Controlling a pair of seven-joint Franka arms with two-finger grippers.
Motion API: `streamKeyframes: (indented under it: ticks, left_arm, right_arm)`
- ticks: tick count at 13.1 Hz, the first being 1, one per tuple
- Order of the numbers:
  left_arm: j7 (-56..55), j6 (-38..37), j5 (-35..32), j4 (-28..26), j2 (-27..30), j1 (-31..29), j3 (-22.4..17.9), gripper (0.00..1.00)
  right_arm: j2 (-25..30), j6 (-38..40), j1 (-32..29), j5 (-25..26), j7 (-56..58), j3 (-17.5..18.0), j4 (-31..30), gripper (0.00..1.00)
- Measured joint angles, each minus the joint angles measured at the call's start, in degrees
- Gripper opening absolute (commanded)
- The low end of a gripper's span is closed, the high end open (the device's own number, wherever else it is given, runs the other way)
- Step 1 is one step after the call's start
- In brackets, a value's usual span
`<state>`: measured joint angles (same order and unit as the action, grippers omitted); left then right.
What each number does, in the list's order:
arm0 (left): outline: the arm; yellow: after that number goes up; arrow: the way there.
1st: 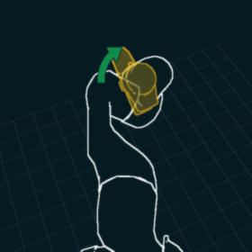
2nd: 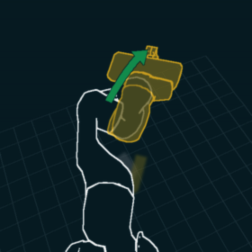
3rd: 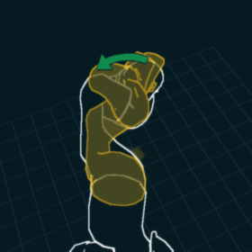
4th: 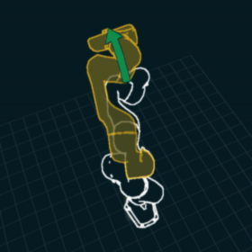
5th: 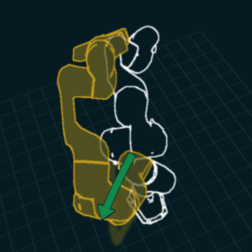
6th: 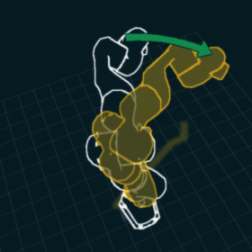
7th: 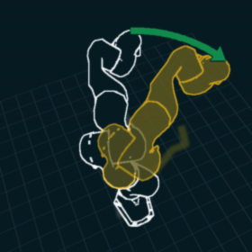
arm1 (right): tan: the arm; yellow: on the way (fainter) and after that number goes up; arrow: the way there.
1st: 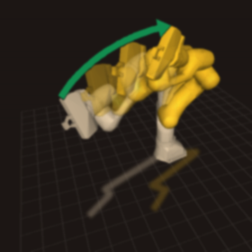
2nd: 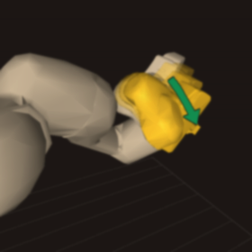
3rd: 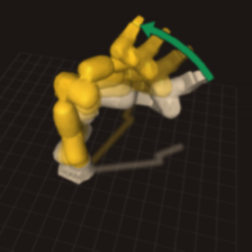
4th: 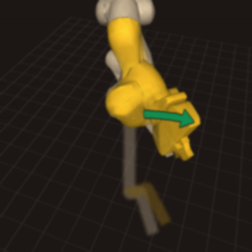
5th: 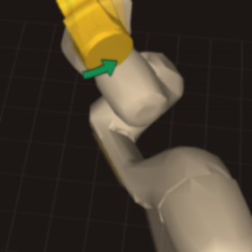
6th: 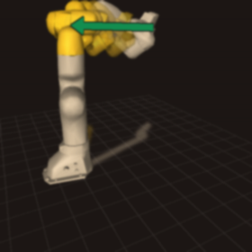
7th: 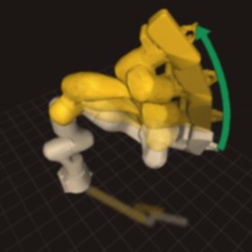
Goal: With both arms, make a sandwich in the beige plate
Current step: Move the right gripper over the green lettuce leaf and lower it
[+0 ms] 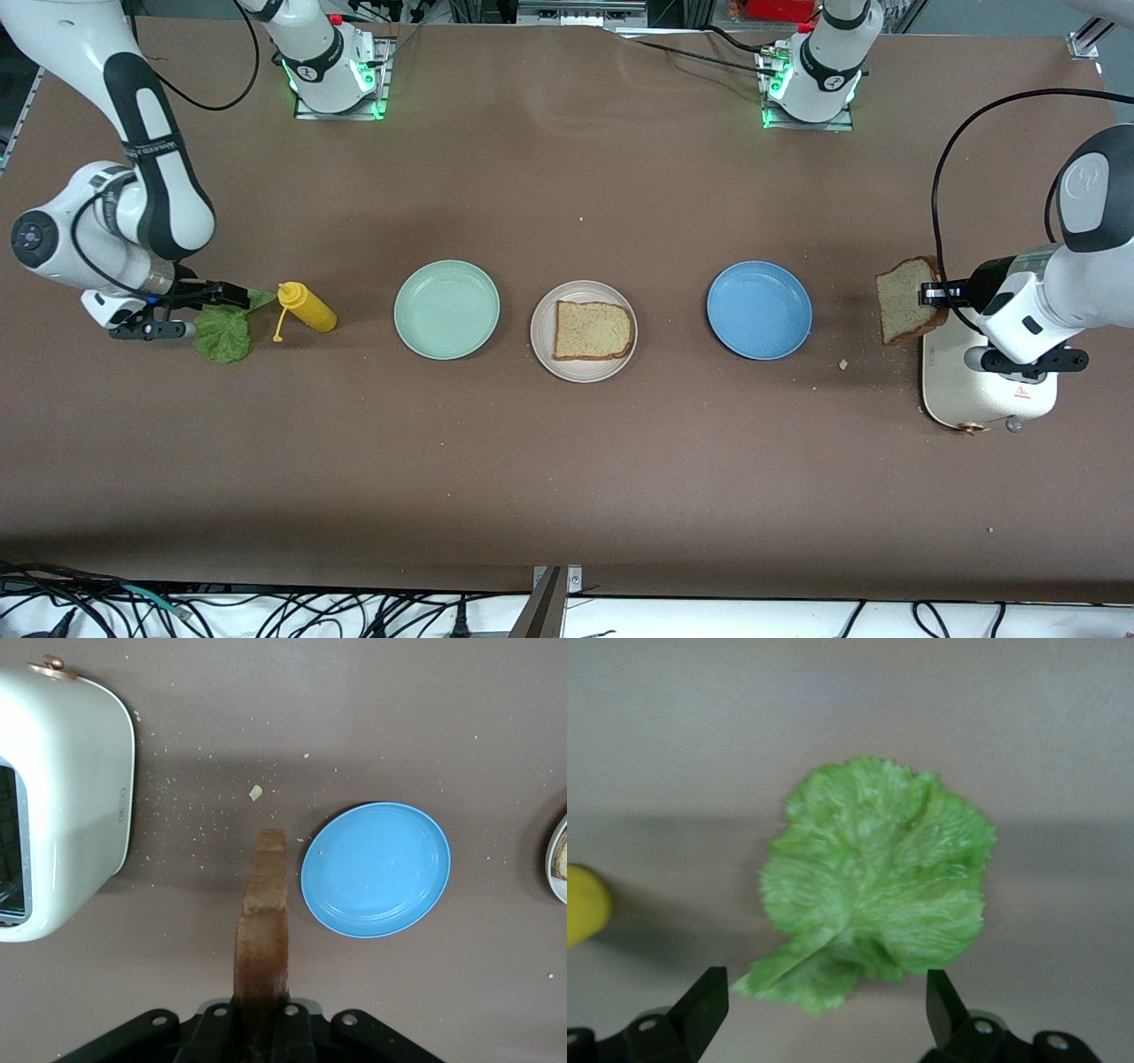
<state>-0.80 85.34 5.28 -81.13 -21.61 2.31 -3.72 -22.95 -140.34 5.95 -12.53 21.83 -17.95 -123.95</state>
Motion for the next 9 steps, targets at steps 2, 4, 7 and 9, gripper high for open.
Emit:
streamKeyframes:
  ticks: [2,4,7,9]
  left_arm:
    - [-0.4,0.0,0.0,0.0,0.0,0.0,0.0,0.0]
    - [-1.0,0.0,0.0,0.0,0.0,0.0,0.0,0.0]
    - [-1.1,0.0,0.0,0.0,0.0,0.0,0.0,0.0]
    - [-1.1,0.0,0.0,0.0,0.0,0.0,0.0,0.0]
  right_arm:
    - [-1.3,-2.2,-0.1,0.0,-0.9,0.0,-0.9,0.99]
    - [-2.2,-3.7,-0.5,0.0,-1.2,0.0,-0.9,0.94]
    - [-3.4,-5.4,-1.2,0.0,-1.4,0.0,-0.9,0.21]
    - [-3.5,-5.5,-1.3,0.0,-1.4,0.0,-0.9,0.0]
